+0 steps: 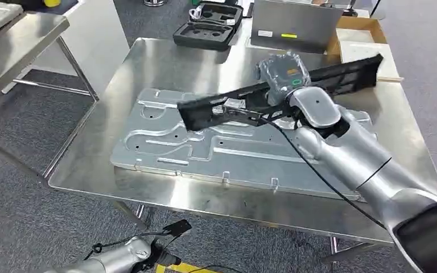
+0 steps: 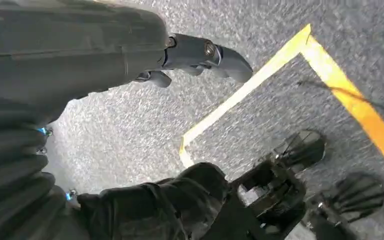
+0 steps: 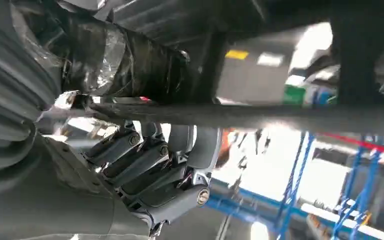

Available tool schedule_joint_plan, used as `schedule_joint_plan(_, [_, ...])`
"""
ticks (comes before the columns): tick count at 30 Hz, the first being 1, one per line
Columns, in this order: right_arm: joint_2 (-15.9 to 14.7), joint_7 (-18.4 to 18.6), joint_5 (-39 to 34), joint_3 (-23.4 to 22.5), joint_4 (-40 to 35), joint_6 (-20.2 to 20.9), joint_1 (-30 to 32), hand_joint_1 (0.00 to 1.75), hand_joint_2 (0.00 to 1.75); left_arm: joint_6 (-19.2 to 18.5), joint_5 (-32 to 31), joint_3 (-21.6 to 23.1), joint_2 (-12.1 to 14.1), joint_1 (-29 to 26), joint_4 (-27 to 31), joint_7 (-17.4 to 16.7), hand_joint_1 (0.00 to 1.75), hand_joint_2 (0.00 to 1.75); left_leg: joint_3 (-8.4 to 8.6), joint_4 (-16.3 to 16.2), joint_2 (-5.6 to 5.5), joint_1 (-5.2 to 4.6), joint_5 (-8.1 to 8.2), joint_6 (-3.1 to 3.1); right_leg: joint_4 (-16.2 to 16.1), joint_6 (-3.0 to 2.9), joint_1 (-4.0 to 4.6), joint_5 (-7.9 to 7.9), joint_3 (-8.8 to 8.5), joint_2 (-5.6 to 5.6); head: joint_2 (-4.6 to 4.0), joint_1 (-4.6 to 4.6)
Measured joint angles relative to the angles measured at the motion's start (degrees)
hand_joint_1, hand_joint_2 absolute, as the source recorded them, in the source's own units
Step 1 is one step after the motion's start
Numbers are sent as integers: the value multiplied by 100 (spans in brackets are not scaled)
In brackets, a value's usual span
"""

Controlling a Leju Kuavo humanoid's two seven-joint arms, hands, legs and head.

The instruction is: Take the parts from the cabinet and place them on the table.

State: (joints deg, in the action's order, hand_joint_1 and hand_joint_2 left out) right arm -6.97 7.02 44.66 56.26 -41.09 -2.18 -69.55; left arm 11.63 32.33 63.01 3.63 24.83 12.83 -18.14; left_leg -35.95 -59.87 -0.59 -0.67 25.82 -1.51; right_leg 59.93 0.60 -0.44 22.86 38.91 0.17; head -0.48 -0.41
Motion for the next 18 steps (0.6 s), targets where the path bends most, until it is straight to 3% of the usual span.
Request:
schedule_joint_plan(3, [-105, 89, 632, 138, 85, 315, -164, 161, 175, 20, -7, 2, 0, -9, -4, 15, 0, 175, 23, 40, 10, 17, 12, 30, 31, -51, 21, 23, 5, 12, 0, -20])
schedule_joint_plan(5, [-171, 109, 920, 221, 131, 481, -215, 161, 175, 35, -7, 2, 26, -25, -7, 48, 0, 175, -58, -113, 21, 37, 158, 93, -10, -100, -25, 15, -41, -1, 0, -11])
schedule_joint_plan(8, [-236, 148, 1123, 282, 184, 575, -233, 161, 175, -2, 24, 4, 33, -32, -9, 221, 0, 175, -627, -1280, 24, 75, 658, 175, -9, -145, -30, 34, -48, -2, 0, -50])
schedule_joint_plan(9, [-264, 146, 1178, 341, 203, 605, -225, 0, 0, -59, 63, 4, 33, -44, -9, 284, 0, 175, -818, -1600, 25, 81, 714, 193, -7, -150, -30, 39, -51, 6, 0, -53])
schedule_joint_plan(10, [-282, 140, 1215, 405, 223, 636, -196, 0, 0, -101, 70, 4, 37, -62, -9, 337, 0, 175, -887, -1642, 25, 89, 624, 203, -6, -148, -34, 50, -65, 14, 0, -61])
schedule_joint_plan(11, [-306, 140, 1230, 437, 240, 636, -159, 0, 0, -123, 90, 4, 48, -70, -9, 380, 0, 175, -821, -1420, 25, 95, 423, 204, -4, -138, -39, 66, -83, 24, 0, -57])
schedule_joint_plan(13, [-352, 140, 1241, 509, 271, 660, -139, 0, 0, -127, 129, 4, 68, -69, -9, 459, 0, 175, -397, -432, 28, 105, -146, 189, 18, -105, -57, 109, -130, 31, 0, -57])
schedule_joint_plan(14, [-372, 142, 1243, 533, 286, 686, -123, 0, 0, -136, 140, 4, 81, -68, -11, 485, 0, 175, -244, -44, 27, 103, -205, 186, 21, -82, -64, 130, -139, 29, 0, -53])
schedule_joint_plan(15, [-394, 146, 1243, 549, 306, 708, -120, 0, 0, -155, 166, 4, 83, -66, -11, 518, 0, 175, -155, 2, 18, 59, -161, 173, 14, -58, -34, 120, -118, 36, 0, -57])
schedule_joint_plan(18, [-470, 144, 1243, 630, 367, 719, -35, 0, 0, -210, 173, 4, 101, -85, -17, 538, 0, 175, -166, 30, 3, 39, -153, 92, -54, 17, -41, 88, -139, 33, 0, -57])
